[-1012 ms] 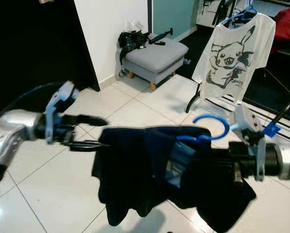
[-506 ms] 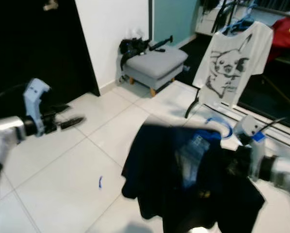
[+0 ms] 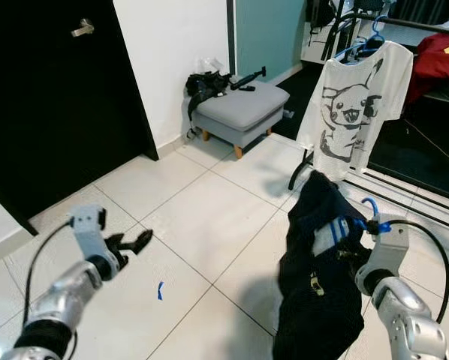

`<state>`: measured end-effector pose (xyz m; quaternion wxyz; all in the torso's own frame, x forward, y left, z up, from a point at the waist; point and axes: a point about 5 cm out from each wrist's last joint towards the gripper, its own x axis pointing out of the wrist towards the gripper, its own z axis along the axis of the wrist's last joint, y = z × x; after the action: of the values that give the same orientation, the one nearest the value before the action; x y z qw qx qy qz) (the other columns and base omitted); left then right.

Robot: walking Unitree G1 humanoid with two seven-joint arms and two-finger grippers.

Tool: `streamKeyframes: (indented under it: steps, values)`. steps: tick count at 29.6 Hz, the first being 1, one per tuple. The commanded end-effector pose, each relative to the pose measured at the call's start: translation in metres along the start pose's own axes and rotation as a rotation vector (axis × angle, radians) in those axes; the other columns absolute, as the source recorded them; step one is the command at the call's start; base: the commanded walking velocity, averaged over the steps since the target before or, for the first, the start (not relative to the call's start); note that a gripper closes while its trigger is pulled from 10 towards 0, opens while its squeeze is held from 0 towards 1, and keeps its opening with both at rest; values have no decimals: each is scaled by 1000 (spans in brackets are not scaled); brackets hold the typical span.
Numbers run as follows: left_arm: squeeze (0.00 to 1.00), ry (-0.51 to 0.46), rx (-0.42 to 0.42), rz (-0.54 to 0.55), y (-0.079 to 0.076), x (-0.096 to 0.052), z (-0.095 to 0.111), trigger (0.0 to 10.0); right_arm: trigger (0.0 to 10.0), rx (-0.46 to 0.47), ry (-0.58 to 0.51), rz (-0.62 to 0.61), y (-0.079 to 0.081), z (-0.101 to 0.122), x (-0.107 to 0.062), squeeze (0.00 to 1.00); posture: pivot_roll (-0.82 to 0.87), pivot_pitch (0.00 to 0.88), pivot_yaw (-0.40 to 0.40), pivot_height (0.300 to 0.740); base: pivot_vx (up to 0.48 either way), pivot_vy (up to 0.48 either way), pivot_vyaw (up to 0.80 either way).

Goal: Hang hanger

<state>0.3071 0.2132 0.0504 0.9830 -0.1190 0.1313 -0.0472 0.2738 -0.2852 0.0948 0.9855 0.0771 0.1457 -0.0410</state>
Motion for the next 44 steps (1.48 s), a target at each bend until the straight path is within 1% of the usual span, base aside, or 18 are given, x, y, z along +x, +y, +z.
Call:
streamKeyframes:
  steps: [1,2,5,8,11,14,21,29,37,44]
  values:
    - [0,-15,1,17,-8,1,-3,10000,10000,-5,-16,-63,-8,-1,0,0,2,98,12,740,0,0,-800]
    - [0,-21,-14,23,-9,1,-4,10000,10000,-7,-18,-69,-8,-1,1,0,1,98,12,740,0,0,-800]
    - [0,-25,-23,29,-11,-1,-7,10000,10000,-7,-20,-75,-7,0,1,0,0,97,9,740,0,0,-800]
    - [0,-36,-23,19,-17,-2,-11,10000,10000,-23,-32,-92,-8,1,2,0,-18,101,9,740,0,0,-800]
    - [0,-45,-21,14,-18,-2,-11,10000,10000,-24,-42,-100,-8,2,2,0,-20,101,8,740,0,0,-800]
    - [0,-64,-20,13,-19,1,-7,10000,10000,-45,-67,-114,-10,5,3,0,-25,99,8,740,0,0,0]
    - [0,-89,-18,33,-18,2,-1,10000,10000,-44,-88,-122,-9,9,4,0,-30,96,-7,740,311,0,0]
    - [0,-94,-10,27,-19,0,-3,10000,10000,-54,-105,-120,-6,14,5,0,-33,104,-13,740,342,0,0]
    - [0,-102,-5,11,-22,3,0,10000,10000,-61,-124,-131,-7,19,5,0,-36,109,-12,740,350,0,0]
    - [0,-104,5,3,-23,3,1,10000,10000,-54,-129,-136,-8,22,5,0,-33,116,-6,740,351,0,-800]
